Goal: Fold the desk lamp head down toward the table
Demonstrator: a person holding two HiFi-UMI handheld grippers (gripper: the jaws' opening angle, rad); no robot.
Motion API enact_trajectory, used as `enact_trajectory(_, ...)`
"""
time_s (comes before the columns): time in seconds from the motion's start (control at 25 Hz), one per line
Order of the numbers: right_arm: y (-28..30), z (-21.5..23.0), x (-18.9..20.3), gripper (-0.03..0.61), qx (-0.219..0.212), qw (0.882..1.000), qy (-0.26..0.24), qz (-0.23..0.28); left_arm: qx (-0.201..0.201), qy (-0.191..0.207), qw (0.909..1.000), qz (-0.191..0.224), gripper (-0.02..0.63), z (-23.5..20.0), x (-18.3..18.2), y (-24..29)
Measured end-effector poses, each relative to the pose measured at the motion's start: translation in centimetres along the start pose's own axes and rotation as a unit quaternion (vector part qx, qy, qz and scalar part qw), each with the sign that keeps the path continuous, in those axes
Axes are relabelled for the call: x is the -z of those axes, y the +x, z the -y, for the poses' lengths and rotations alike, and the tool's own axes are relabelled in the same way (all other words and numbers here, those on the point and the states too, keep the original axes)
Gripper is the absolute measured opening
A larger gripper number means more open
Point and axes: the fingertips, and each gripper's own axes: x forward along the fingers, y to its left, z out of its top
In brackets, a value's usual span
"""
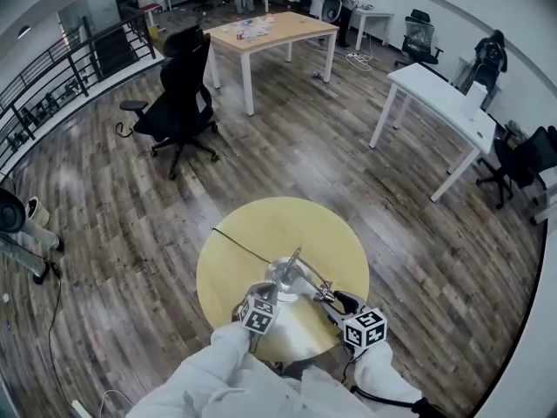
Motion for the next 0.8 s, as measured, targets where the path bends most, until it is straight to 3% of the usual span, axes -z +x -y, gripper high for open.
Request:
enact_trajectory(0.32, -2.5, 0.5, -0.7, 0.198, 0.035, 0.999, -0.001, 0.028, 0.012, -0.018, 0.9995, -0.025, -0.001, -0.4, 0.7, -1.4)
enact_trajectory(0.56, -5.8, 0.2, -3.4, 0.196, 0.088, 0.990, 0.022, 0.112, -0.014, -0.065, 0.9974, 0.028, -0.001, 0.4, -0.3, -5.7)
enact_trajectory(0.8, -5.6, -4.7, -6.0, 0.189, 0.124, 0.980, -0.006, 0.158, -0.036, -0.128, 0.9878, 0.082, -0.001, 2.1, -1.6, -10.2)
